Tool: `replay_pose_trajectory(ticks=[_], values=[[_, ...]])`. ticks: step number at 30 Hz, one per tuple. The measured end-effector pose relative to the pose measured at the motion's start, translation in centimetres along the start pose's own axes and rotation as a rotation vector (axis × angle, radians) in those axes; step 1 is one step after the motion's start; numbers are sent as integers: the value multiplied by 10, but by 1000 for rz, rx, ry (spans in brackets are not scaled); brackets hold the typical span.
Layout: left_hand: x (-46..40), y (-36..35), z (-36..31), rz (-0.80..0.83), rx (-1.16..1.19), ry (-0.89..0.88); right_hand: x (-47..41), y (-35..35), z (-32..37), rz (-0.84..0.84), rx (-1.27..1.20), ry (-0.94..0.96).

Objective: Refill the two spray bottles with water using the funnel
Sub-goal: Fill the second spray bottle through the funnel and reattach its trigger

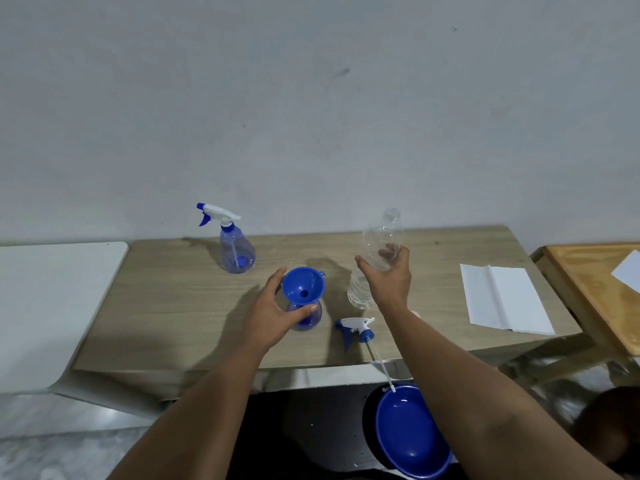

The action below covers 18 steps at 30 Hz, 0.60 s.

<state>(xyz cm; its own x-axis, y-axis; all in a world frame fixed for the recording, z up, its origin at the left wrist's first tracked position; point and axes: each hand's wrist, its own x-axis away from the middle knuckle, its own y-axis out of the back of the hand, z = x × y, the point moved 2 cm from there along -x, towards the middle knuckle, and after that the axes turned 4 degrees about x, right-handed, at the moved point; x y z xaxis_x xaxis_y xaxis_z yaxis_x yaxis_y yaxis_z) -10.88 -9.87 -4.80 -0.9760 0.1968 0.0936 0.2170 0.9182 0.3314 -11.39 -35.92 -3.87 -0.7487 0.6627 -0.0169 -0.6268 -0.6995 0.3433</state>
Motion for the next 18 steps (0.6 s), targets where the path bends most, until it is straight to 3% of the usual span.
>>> replay_pose_trajectory(ticks=[9,18], values=[[2,6,-3,5,-25,-6,11,16,39,35,-93,186],[2,8,-9,83,-25,5,25,15,56,412,114,352]])
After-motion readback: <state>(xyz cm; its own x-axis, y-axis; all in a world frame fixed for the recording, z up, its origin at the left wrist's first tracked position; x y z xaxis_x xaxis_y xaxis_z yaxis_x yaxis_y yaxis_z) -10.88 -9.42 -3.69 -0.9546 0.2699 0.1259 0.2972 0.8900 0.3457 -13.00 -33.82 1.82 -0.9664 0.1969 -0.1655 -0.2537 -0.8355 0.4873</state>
